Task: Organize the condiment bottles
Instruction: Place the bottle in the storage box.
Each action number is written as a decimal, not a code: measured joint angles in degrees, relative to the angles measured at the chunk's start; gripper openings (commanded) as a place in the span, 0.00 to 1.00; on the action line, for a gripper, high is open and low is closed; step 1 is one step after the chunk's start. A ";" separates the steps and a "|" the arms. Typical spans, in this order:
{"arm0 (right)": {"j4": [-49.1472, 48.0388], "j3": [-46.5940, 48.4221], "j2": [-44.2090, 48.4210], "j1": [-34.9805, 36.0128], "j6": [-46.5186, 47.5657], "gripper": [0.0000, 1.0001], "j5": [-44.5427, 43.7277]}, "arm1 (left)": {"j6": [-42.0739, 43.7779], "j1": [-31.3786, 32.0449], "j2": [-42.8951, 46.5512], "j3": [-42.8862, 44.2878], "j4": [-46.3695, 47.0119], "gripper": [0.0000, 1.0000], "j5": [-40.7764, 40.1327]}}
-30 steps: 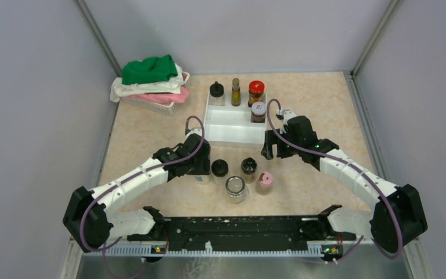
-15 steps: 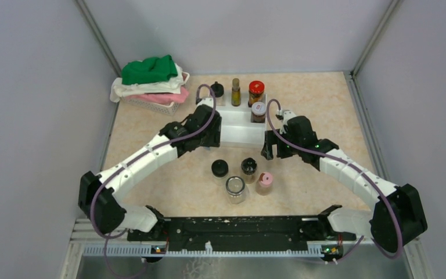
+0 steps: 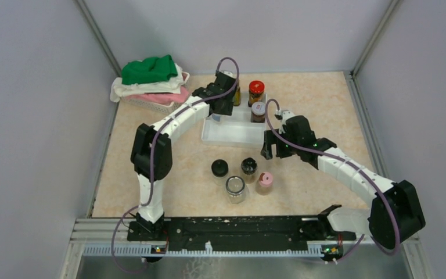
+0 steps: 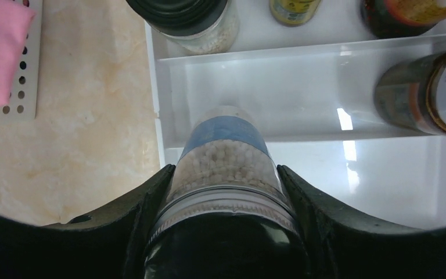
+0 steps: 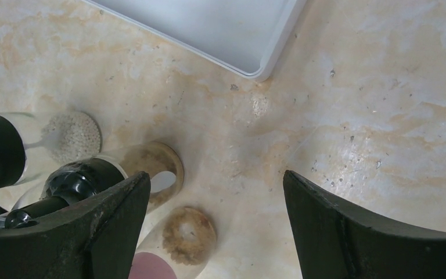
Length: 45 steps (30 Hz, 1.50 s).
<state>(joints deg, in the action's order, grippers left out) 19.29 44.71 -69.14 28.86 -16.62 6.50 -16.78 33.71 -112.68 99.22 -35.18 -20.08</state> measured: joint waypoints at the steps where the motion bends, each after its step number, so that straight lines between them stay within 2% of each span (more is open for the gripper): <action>1: -0.02 0.00 -0.39 0.02 0.00 0.84 0.00 | 0.46 -0.55 -1.40 0.50 0.11 0.36 -0.20; 12: -2.34 -0.02 -4.59 0.00 0.02 0.84 0.02 | 3.15 -5.92 -6.21 5.42 1.36 0.39 4.48; 22: -3.91 -0.02 -6.49 0.02 0.00 0.83 0.48 | 3.96 -6.64 -8.33 6.01 1.36 0.46 9.29; 23: -3.91 -0.02 -6.54 0.00 -0.02 0.83 0.55 | 3.93 -6.64 -8.33 6.01 1.38 0.51 9.86; 24: -3.93 -0.02 -6.60 0.00 -0.02 0.83 0.66 | 3.93 -6.60 -8.35 6.01 1.38 0.64 10.25; 28: -4.31 -0.02 -6.69 0.00 -0.07 0.83 0.98 | 3.89 -6.60 -8.35 6.03 1.33 0.78 11.08; 29: -4.48 -0.04 -6.69 0.00 -0.07 0.83 1.09 | 3.91 -6.60 -8.35 6.10 1.29 0.90 11.06; 30: -4.61 -0.04 -6.69 0.02 -0.07 0.84 1.16 | 3.76 -6.60 -8.35 6.32 1.25 0.97 10.99; 45: -5.01 -0.04 -6.69 0.00 -0.48 0.83 2.38 | 3.80 -6.60 -6.01 6.45 -1.18 0.97 9.97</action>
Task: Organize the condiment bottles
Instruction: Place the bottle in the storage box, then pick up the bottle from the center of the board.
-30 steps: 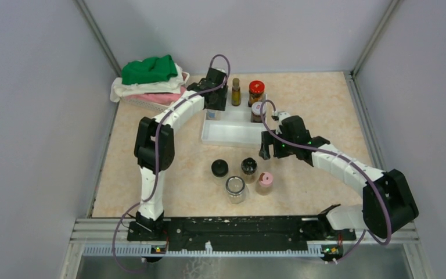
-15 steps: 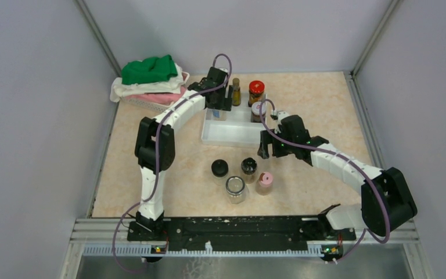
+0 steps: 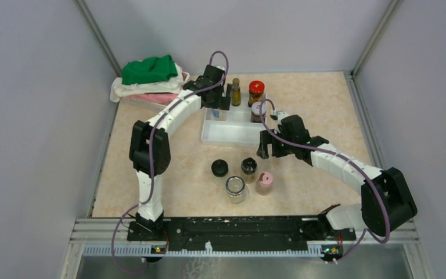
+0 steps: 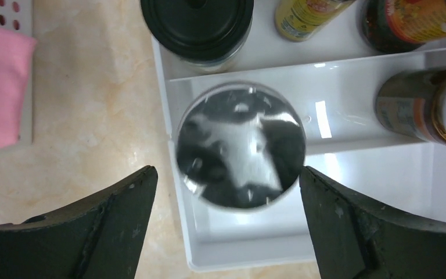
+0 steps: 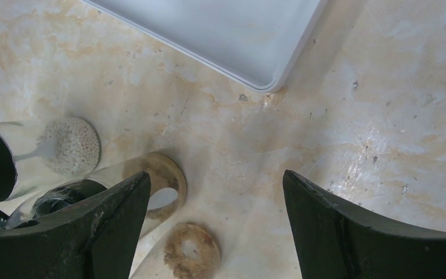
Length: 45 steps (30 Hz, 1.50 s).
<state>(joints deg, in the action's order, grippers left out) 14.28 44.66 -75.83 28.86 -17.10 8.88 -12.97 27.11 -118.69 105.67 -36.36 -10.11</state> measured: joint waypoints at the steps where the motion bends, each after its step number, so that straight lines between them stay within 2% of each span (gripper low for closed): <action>1: 0.02 0.00 0.00 0.00 0.00 0.83 -0.02 | -0.11 0.00 1.62 -0.83 -0.24 0.95 0.07; 3: 0.15 0.00 0.00 0.00 0.02 0.83 -0.26 | -0.31 0.02 5.60 -2.82 -0.79 0.90 0.46; 6: 0.63 0.02 0.04 0.02 0.13 0.81 -1.09 | -0.70 0.44 14.40 -7.17 -0.92 0.77 1.55; 11: 4.07 0.00 3.76 0.09 0.02 0.80 -7.10 | -2.16 2.47 30.49 -15.30 -0.09 0.71 4.85; 13: 5.77 0.00 7.39 0.17 0.00 0.77 -10.08 | -3.10 3.37 35.10 -18.47 -0.07 0.65 6.69; 15: 7.02 0.00 11.56 0.24 0.13 0.73 -11.74 | -4.39 4.74 39.30 -22.75 -0.37 0.46 8.50; 16: 7.41 0.00 13.53 0.26 0.17 0.71 -11.89 | -5.14 5.29 40.59 -24.44 -0.68 0.41 9.11; 20: 8.57 -0.17 19.23 0.50 0.72 0.71 -9.84 | -6.99 7.89 43.95 -30.73 -3.04 0.43 10.60; 24: 9.46 -0.83 19.89 4.13 1.09 0.71 -5.70 | -8.55 10.27 44.44 -33.90 -4.90 0.44 10.73; 32: 10.69 -0.74 14.51 16.63 1.49 0.71 -4.15 | -10.10 11.98 45.24 -34.93 -5.79 0.45 10.73; 45: 6.71 4.24 4.24 20.55 1.40 0.71 -8.81 | -10.95 12.07 46.84 -36.22 -5.88 0.44 10.71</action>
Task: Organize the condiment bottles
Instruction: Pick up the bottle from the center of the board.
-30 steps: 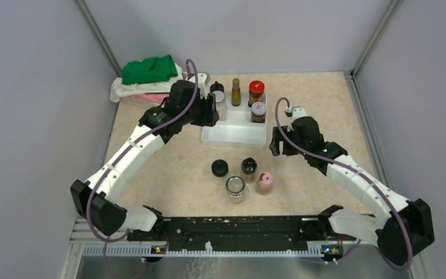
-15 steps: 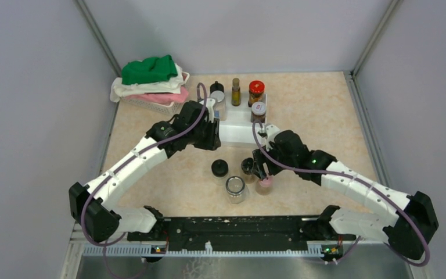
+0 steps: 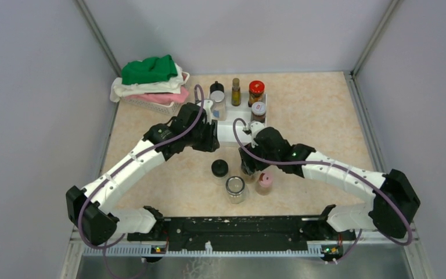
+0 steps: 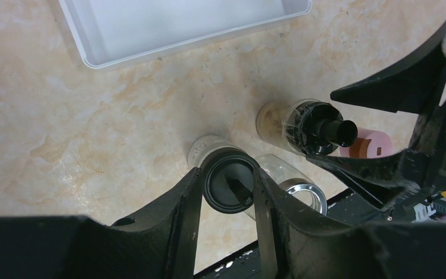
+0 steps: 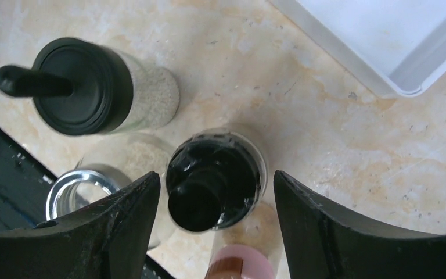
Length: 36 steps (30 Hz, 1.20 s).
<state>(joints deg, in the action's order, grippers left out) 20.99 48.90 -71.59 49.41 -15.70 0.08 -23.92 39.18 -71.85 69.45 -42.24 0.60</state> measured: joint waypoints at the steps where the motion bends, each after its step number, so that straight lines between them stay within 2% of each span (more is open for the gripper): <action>1: -0.44 0.42 -1.16 0.02 0.00 0.71 -0.52 | 0.00 0.00 0.15 -0.13 0.02 0.44 -0.07; 7: -1.70 2.23 -7.04 0.35 -0.44 0.67 -2.73 | 0.04 0.00 0.57 -0.42 -0.02 0.44 -1.09; 17: -2.08 2.34 -7.56 0.72 -1.03 0.62 -4.20 | 0.09 0.00 0.63 -0.72 0.04 0.44 -1.46; 27: -2.51 2.32 -7.13 0.74 -1.29 0.47 -6.34 | 0.09 0.00 0.63 -0.90 0.09 0.44 -1.51; 33: -2.21 2.69 -7.37 0.76 -1.33 0.34 -7.17 | 0.31 0.00 0.63 -1.01 0.11 0.44 -1.53; 36: -0.33 4.81 -8.92 0.76 -0.81 0.33 -8.33 | 0.55 0.00 0.63 -1.01 0.11 0.44 -1.66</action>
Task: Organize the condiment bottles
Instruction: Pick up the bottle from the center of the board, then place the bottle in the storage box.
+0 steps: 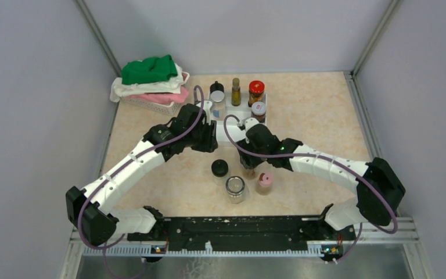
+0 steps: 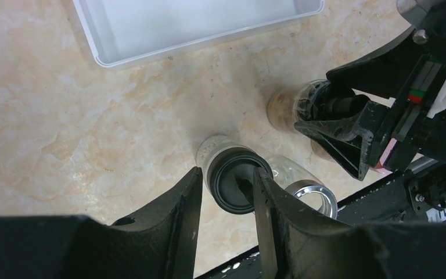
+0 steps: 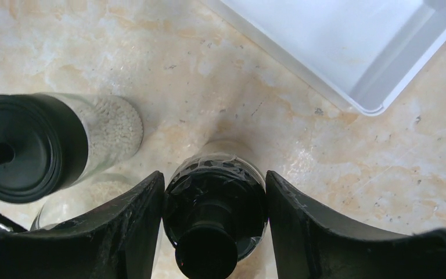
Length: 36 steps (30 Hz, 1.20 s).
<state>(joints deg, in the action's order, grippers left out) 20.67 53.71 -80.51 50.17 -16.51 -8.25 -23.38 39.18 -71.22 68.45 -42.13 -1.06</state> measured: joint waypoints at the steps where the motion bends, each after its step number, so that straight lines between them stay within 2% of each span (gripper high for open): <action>1: 0.50 0.87 -0.70 0.00 0.20 0.33 -0.35 | 0.11 0.00 0.00 0.00 0.00 0.44 -0.07; 15: 4.68 19.85 -9.31 -1.11 5.53 0.28 -5.11 | 1.14 -0.02 1.16 0.00 -0.04 0.44 -3.02; 28: -1.57 30.73 -21.46 -12.35 8.35 0.26 -6.03 | 2.49 -0.02 1.05 0.00 0.11 0.44 -3.26; 36: -3.15 39.15 -31.10 -15.08 9.90 0.25 -3.30 | 2.58 -0.02 -1.53 0.00 0.48 0.44 -2.49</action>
<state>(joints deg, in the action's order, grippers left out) 17.52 92.86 -111.61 35.09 -6.61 -11.55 -20.80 39.16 -72.75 68.45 -41.65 -3.55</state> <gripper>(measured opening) 0.590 0.444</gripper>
